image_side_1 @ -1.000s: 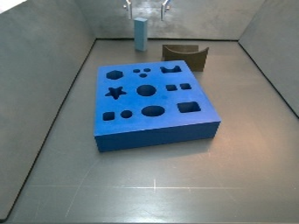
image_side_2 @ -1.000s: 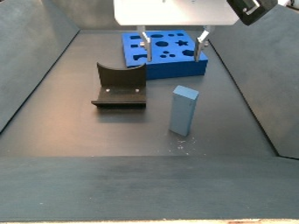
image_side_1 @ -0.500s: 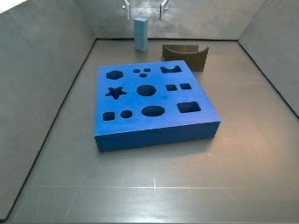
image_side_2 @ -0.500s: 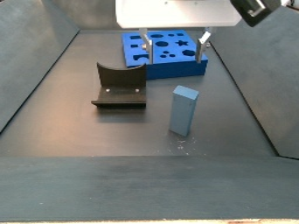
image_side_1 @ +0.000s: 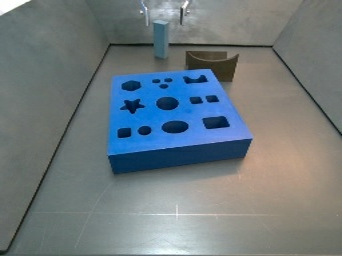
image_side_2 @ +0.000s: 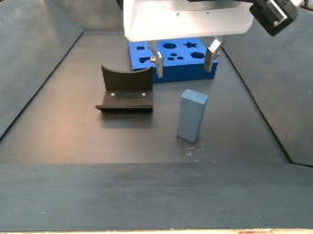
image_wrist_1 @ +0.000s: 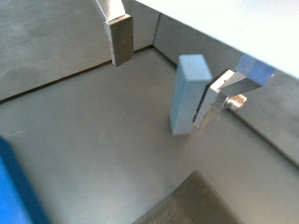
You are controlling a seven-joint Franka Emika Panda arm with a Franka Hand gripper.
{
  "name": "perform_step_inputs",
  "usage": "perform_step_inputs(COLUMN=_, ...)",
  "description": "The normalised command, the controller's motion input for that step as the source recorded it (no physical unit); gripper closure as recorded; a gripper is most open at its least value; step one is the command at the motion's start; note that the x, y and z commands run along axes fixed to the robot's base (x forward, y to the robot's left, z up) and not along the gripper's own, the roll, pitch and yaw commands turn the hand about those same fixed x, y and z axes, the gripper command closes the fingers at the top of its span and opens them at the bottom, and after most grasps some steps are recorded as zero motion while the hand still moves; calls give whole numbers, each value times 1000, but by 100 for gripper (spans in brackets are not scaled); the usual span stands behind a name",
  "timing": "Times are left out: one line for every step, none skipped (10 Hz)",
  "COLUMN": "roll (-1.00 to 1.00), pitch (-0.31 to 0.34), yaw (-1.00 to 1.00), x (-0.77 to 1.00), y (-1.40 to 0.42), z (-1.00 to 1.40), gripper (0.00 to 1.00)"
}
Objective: Pick up the rectangle object. Move to above the board. Insert the rectangle object.
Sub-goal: Pick up the rectangle object.
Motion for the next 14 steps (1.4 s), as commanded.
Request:
perform_step_inputs(roll=-234, pitch=-57, yaw=674, x=-274, y=586, z=0, gripper=0)
perform_step_inputs(roll=-286, pitch=-66, yaw=646, x=-214, y=540, z=0, gripper=0)
perform_step_inputs(roll=0, pitch=0, yaw=91, x=0, y=11, z=0, gripper=0)
perform_step_inputs(roll=-26, pitch=0, yaw=0, x=0, y=0, z=0, gripper=0)
perform_step_inputs(roll=-197, pitch=-49, yaw=-26, x=63, y=97, z=-60, gripper=0)
perform_step_inputs(roll=-174, pitch=0, yaw=0, x=303, y=411, z=-277, gripper=0)
perform_step_inputs(roll=-360, pitch=0, yaw=0, x=354, y=631, z=-243, gripper=0)
perform_step_inputs(roll=-123, pitch=0, yaw=0, x=43, y=140, z=0, gripper=0)
perform_step_inputs(roll=-66, pitch=0, yaw=77, x=0, y=9, z=-69, gripper=0)
perform_step_inputs(roll=-237, pitch=-34, yaw=871, x=-69, y=134, z=-294, gripper=0)
perform_step_inputs(roll=-154, pitch=-46, yaw=963, x=-86, y=80, z=-183, gripper=0)
perform_step_inputs(roll=0, pitch=0, yaw=0, x=0, y=23, z=-23, gripper=0)
perform_step_inputs(roll=-6, pitch=0, yaw=983, x=-137, y=114, z=-354, gripper=0)
perform_step_inputs(roll=0, pitch=-69, yaw=1000, x=-26, y=0, z=-443, gripper=0)
